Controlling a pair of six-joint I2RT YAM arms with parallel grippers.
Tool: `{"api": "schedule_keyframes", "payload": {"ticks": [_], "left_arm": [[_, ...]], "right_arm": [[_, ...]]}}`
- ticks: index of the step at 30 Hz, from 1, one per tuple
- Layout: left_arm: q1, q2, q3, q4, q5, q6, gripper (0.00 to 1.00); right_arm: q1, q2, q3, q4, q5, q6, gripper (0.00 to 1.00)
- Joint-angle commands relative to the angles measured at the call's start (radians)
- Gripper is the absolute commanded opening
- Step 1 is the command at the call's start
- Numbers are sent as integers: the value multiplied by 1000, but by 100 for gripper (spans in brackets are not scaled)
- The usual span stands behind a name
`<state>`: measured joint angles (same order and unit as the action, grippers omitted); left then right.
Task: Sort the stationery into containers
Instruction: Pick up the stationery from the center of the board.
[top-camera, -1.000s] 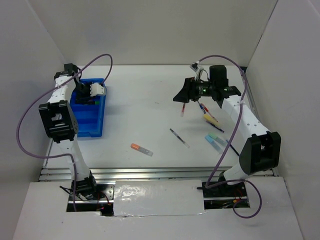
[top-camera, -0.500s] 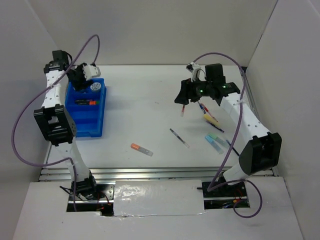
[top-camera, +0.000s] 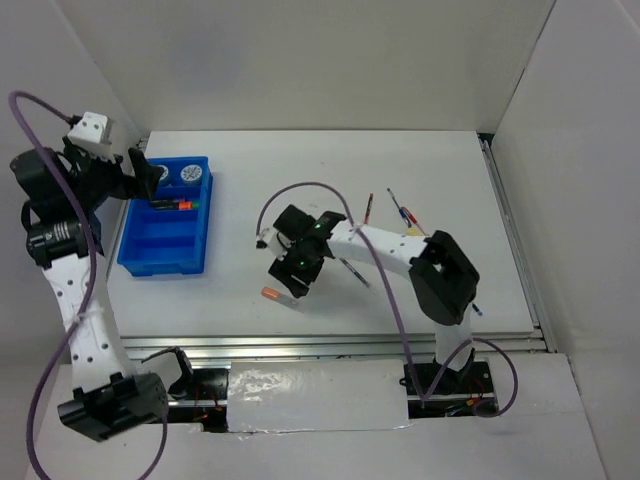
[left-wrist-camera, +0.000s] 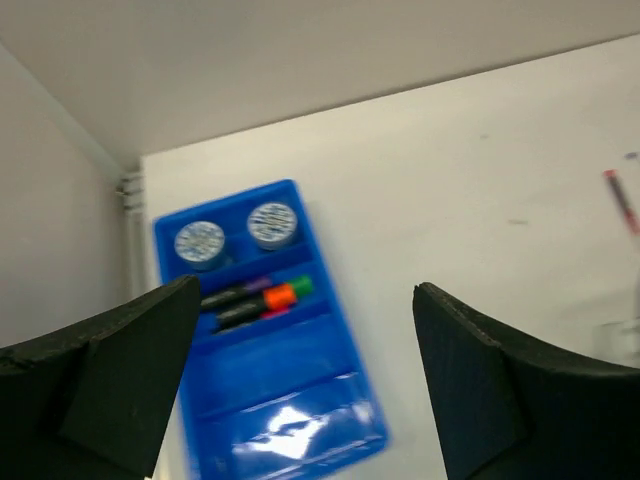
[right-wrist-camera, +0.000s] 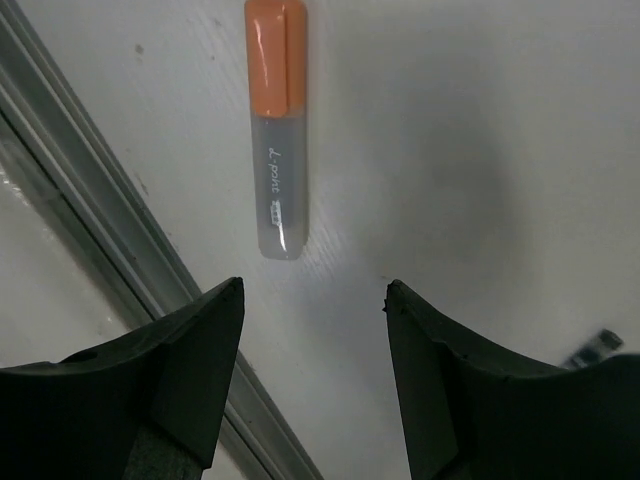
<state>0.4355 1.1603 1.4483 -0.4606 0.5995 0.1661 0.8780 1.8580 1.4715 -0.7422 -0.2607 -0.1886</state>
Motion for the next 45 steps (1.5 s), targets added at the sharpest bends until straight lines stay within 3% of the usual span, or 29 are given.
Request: {"api": "schedule_keyframes", "payload": {"ticks": [1,6,15,20,21,22,24,27,32,36,45], "left_arm": [[19,-92,-159,59,120,-255,99],[22,-258,-262,51,123,-289,99],[20,-382,-390,2,114,-243,99],[20,-418,-440,-10,126,-289,95],[20,-415,-448,-16,126,-293,94],[20,-406,-450,-29,132,-296,92],[22,-399,-459,-52,147,-300,90],[23,-402,-482,-62,230,-295,93],[17,-456,-614,104,309,-480,91],[-84,-447,-695,229,295,-670,89],[-412,-389,-723,405,141,-764,94]], "right_arm": [[71,50,39,-51,107,-2,66],[105,165,73,-36,141,46,66],[131,253,105,-19,173,54,62],[180,277,92,-6,227,49,47],[185,274,87,-3,227,48,42],[188,268,79,1,225,44,29],[171,253,76,13,221,49,18],[69,164,104,30,74,83,3],[-137,-12,93,186,-233,251,0],[-180,-152,1,320,-331,350,0],[-143,-207,-10,440,-446,465,0]]}}
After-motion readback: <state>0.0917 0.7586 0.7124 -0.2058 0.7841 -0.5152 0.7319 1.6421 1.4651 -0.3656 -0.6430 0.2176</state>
